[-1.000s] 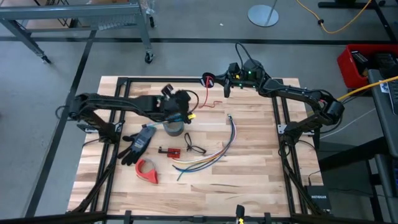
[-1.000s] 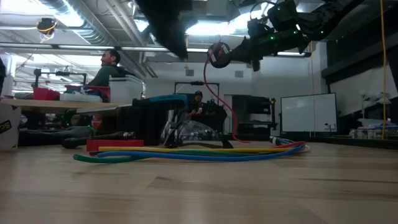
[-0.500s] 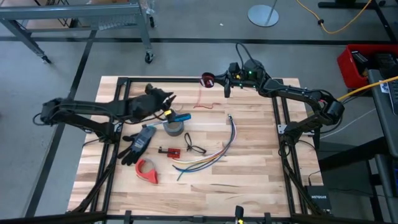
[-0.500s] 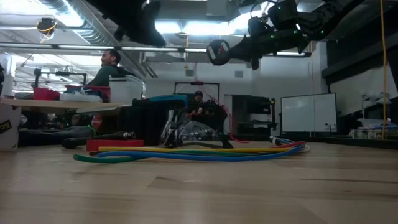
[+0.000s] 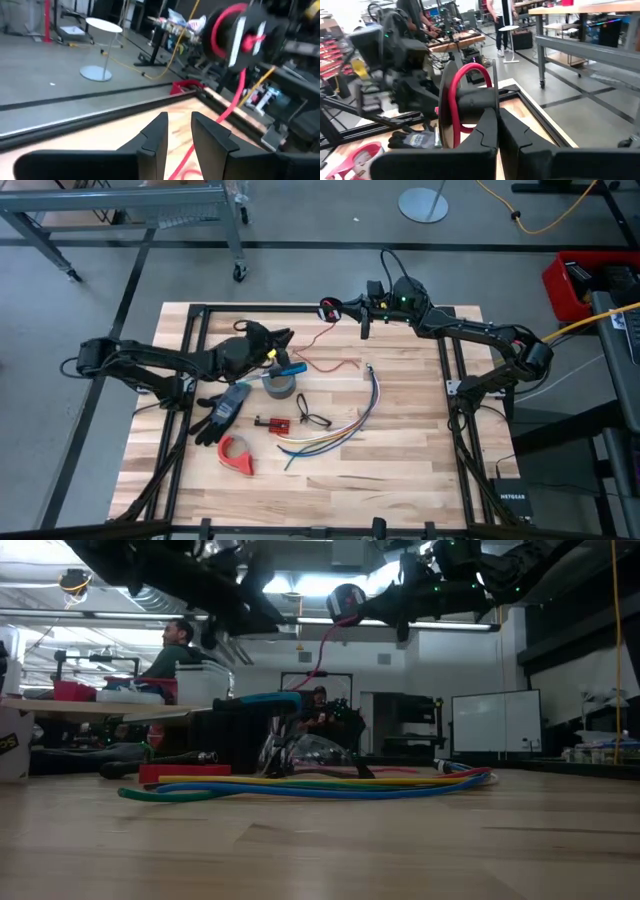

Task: Coil cords
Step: Coil the red wire on the spool

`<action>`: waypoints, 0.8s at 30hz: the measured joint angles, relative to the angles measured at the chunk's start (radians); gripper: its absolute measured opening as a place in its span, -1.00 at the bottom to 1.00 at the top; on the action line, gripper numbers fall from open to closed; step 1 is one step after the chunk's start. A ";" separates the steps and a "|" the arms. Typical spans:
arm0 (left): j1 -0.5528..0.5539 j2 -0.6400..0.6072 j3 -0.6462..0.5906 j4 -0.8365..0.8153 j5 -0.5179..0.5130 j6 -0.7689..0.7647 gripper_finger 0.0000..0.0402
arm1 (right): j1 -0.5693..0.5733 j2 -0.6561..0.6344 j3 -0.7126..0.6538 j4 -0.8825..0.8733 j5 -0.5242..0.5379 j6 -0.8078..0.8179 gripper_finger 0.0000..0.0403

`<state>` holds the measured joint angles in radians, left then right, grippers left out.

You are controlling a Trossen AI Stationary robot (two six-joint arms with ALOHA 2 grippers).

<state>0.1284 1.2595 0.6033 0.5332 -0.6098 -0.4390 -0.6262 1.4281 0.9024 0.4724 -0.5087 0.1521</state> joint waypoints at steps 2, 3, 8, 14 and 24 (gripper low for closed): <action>0.000 0.022 0.000 0.005 0.038 0.016 -0.61 | 0.000 0.000 0.000 0.002 -0.001 0.000 -1.00; 0.000 0.031 0.000 0.010 0.055 0.039 -0.61 | -0.001 0.000 0.000 0.002 -0.001 0.000 -1.00; -0.011 0.075 0.000 0.094 0.108 0.144 -0.61 | -0.002 0.000 0.000 0.003 0.000 0.000 -1.00; -0.013 0.128 0.000 0.207 0.114 0.310 -0.61 | -0.002 0.000 0.000 0.006 -0.001 0.000 -1.00; -0.010 0.212 0.002 0.267 0.139 0.398 -0.61 | -0.002 0.000 0.000 0.007 -0.001 0.000 -1.00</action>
<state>0.1183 1.4710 0.6052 0.8000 -0.4712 -0.0413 -0.6277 1.4281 0.9024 0.4795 -0.5096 0.1520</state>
